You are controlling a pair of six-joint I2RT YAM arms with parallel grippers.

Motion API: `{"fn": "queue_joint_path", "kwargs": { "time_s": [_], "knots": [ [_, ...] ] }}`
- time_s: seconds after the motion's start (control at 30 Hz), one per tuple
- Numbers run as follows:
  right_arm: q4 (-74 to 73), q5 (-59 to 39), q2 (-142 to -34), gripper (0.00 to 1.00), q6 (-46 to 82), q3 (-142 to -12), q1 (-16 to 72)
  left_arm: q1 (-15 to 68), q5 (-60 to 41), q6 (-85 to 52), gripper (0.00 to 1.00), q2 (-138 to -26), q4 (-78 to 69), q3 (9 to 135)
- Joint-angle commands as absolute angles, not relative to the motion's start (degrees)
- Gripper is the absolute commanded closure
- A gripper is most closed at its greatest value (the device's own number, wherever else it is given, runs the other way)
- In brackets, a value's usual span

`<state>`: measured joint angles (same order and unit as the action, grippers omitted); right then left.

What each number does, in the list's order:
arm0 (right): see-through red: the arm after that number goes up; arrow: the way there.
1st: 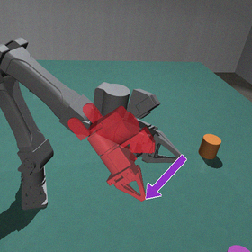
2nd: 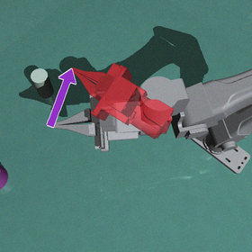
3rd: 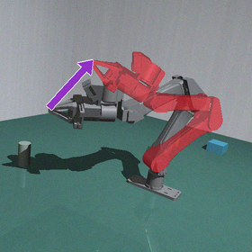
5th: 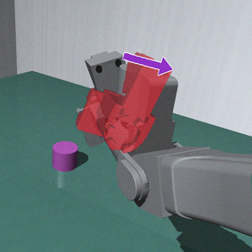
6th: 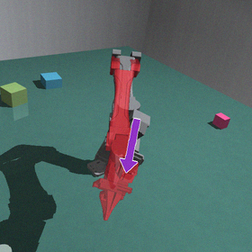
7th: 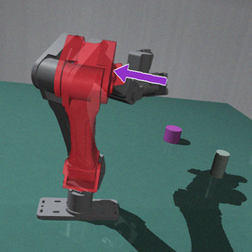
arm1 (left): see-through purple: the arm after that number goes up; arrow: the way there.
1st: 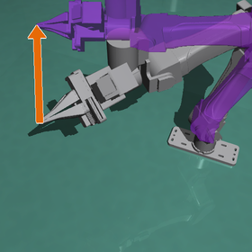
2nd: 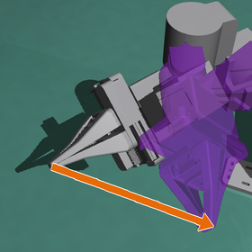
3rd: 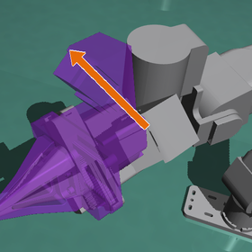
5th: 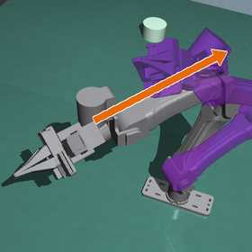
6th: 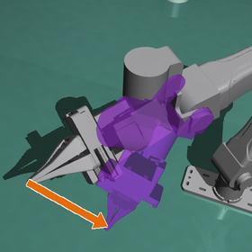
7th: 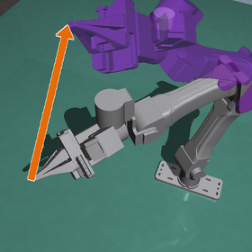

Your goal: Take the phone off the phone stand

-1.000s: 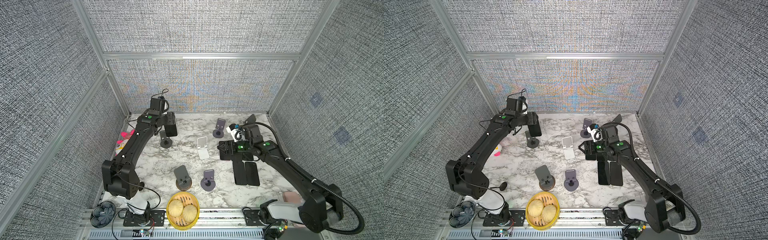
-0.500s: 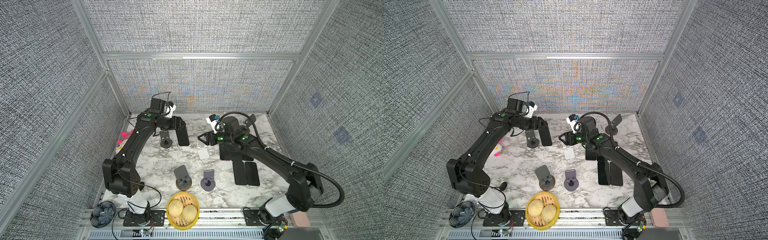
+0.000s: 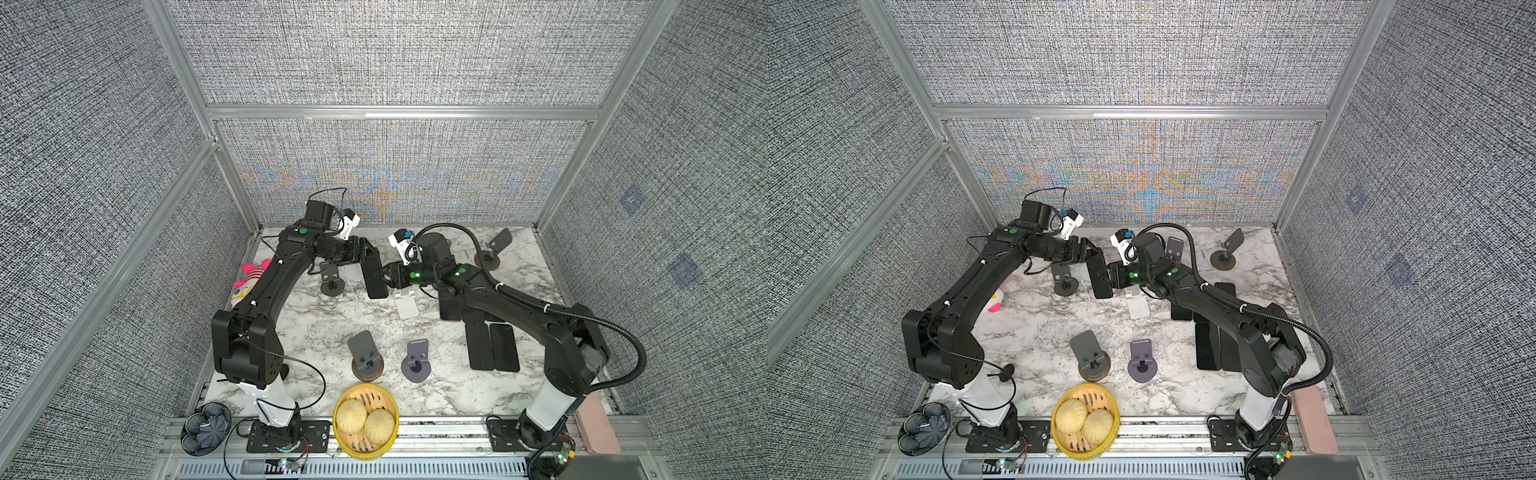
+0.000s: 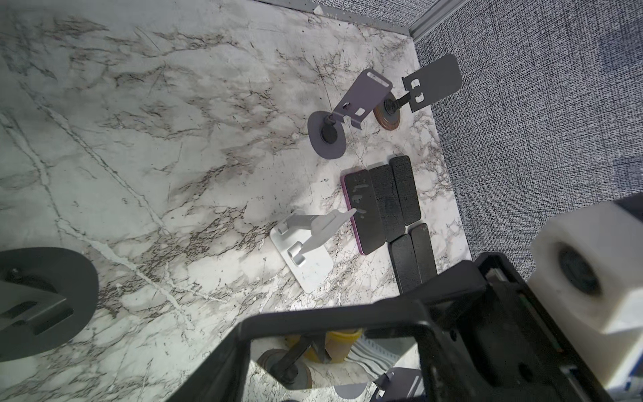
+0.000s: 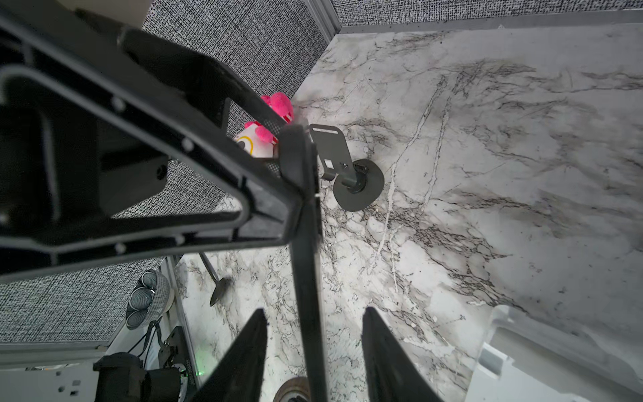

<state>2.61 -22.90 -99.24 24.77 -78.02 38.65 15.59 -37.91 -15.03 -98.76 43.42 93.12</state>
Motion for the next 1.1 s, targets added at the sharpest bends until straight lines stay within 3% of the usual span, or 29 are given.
{"fn": "queue_joint_path", "kwargs": {
  "time_s": [0.0, 0.13, 0.37, 0.43, 0.5, 0.53, 0.87, 1.07],
  "knots": [
    [0.7, -21.8, -99.4, 0.72, 25.5, -78.3, 38.9, 15.5, -39.5, -15.1, 0.49, -98.2, 42.5, 93.2],
    [0.7, -21.7, -99.3, 0.9, 25.7, -78.0, 38.9, 15.5, -39.6, -15.1, 0.49, -98.6, 42.5, 93.2],
    [1.0, -21.4, -99.4, 0.98, 25.9, -78.3, 39.0, 15.2, -39.6, -15.9, 0.46, -98.4, 41.6, 92.5],
    [0.9, -21.7, -99.4, 1.0, 26.2, -78.6, 39.0, 14.9, -40.0, -16.2, 0.32, -98.7, 41.6, 92.5],
    [0.7, -21.8, -99.4, 1.0, 26.5, -79.0, 39.0, 14.9, -40.1, -16.5, 0.05, -98.3, 41.2, 92.5],
    [0.9, -21.9, -99.3, 1.0, 26.5, -79.2, 39.0, 14.9, -40.2, -16.5, 0.02, -98.0, 41.0, 92.6],
    [3.8, -23.9, -94.9, 1.0, 27.7, -78.2, 37.0, 12.8, -35.2, -15.4, 0.02, -91.1, 42.2, 91.4],
    [15.7, -28.2, -86.3, 1.0, 27.1, -73.1, 29.0, 11.2, -28.1, -14.0, 0.02, -84.5, 37.5, 82.6]
  ]
}}
